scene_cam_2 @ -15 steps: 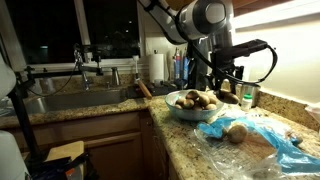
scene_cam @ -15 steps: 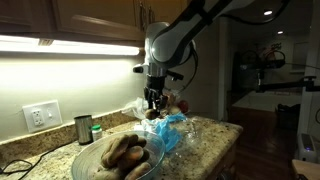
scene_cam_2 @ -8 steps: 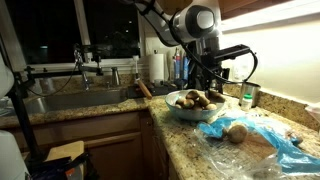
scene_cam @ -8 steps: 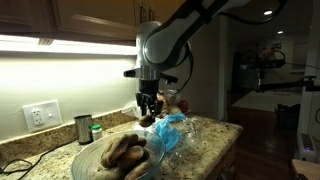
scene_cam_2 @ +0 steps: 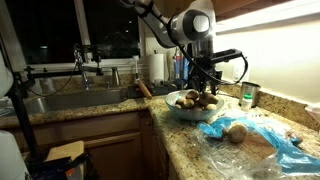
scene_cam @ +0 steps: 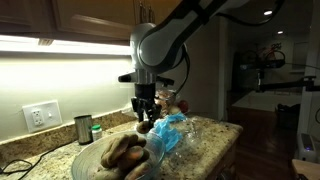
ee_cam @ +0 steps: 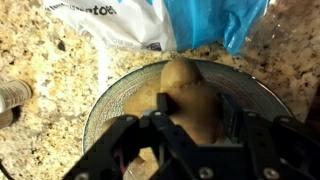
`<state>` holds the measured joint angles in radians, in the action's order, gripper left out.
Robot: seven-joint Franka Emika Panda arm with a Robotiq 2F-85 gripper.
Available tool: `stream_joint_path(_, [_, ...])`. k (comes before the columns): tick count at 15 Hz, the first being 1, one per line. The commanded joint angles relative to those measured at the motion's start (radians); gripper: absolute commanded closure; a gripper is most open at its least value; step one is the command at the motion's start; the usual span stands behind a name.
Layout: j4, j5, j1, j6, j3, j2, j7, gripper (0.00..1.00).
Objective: Move potatoes from the plastic bag to the clear bowl
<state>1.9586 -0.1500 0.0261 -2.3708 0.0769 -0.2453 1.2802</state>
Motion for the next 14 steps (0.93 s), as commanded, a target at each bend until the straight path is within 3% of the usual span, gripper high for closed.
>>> stream_joint_path(1, [-0.028, -0.016, -0.017, 0.038, 0.008, -0.017, 0.023, 0.7])
stream_joint_path(14, [-0.074, 0.009, -0.022, 0.077, 0.034, -0.069, 0.106, 0.7])
